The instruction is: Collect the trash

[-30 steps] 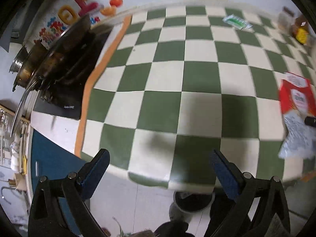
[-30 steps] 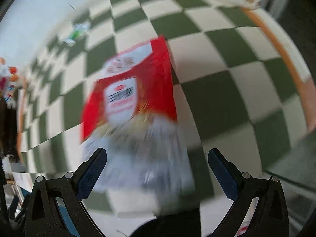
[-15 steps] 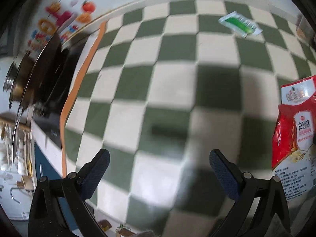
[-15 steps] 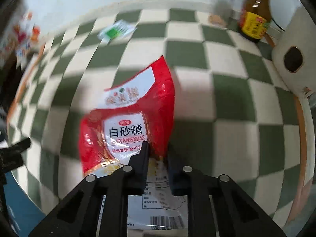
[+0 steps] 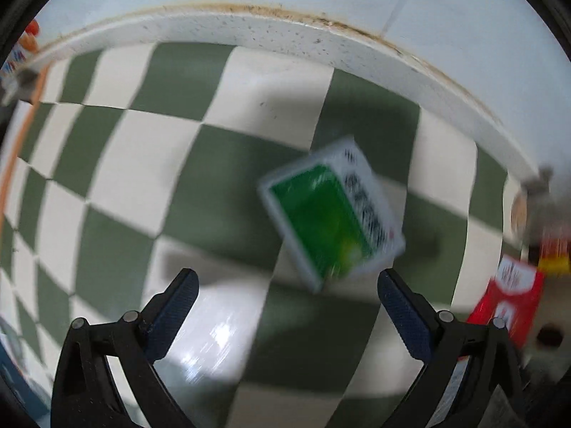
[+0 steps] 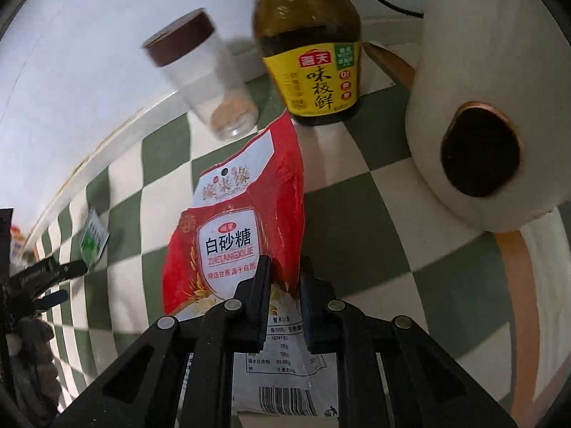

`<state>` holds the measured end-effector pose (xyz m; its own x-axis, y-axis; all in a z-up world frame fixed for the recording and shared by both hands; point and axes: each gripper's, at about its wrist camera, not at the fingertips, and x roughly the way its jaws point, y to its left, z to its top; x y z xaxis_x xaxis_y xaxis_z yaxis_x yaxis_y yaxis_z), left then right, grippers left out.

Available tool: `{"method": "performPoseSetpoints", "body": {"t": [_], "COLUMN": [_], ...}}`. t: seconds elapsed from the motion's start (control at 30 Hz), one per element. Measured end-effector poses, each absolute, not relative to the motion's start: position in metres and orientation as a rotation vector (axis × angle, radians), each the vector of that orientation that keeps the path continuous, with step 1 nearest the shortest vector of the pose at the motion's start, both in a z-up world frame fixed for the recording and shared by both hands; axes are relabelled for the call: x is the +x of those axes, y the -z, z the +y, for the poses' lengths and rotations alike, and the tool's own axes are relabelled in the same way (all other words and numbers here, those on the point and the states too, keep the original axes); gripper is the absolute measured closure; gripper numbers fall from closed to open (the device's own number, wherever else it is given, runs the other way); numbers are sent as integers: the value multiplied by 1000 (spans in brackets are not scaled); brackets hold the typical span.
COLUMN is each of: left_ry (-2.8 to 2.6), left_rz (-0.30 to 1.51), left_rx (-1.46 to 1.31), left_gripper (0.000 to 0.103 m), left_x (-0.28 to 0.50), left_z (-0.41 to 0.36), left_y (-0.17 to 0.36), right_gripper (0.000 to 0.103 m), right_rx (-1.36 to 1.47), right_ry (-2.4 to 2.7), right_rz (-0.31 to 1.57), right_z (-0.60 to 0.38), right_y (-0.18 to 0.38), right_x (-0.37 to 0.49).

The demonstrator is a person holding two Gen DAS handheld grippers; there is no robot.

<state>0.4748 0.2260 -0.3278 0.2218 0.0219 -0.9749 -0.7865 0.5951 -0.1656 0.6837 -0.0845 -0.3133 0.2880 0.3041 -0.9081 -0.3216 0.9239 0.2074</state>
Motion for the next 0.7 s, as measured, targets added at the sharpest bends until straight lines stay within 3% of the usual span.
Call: {"method": "performPoseSetpoints", "body": {"t": [0.07,0.13,0.17,0.23,0.27,0.43,0.7], "left_ry": [-684,-727,-740,-733,-728,-711,-672], "left_rz": [1213,1215,1205,1182,1184,1187,1024], "left_rx": [-744,-694,-669,-627,-596,-551,-570], "left_gripper": [5,18,30,67,103,103,103], "left_x": [485,493,496,499,501,487,425], "left_z": [229,229,228,224,220,207,202], "left_y": [326,324,322,314,310,302,240], "right_gripper": [88,88,88,88,88,88,90], "right_rx": [6,13,5,-11,-15,-8,43], "right_ry": [-408,-401,-399,-403,-407,-427,-485], "right_rz": [1220,1227,1218,1215,1216,1202,1148], "right_z": [-82,-79,-78,-74,-73,-78,-90], "right_y": [321,326,327,327,327,317,280], "right_x": [687,685,683,679,678,670,654]}}
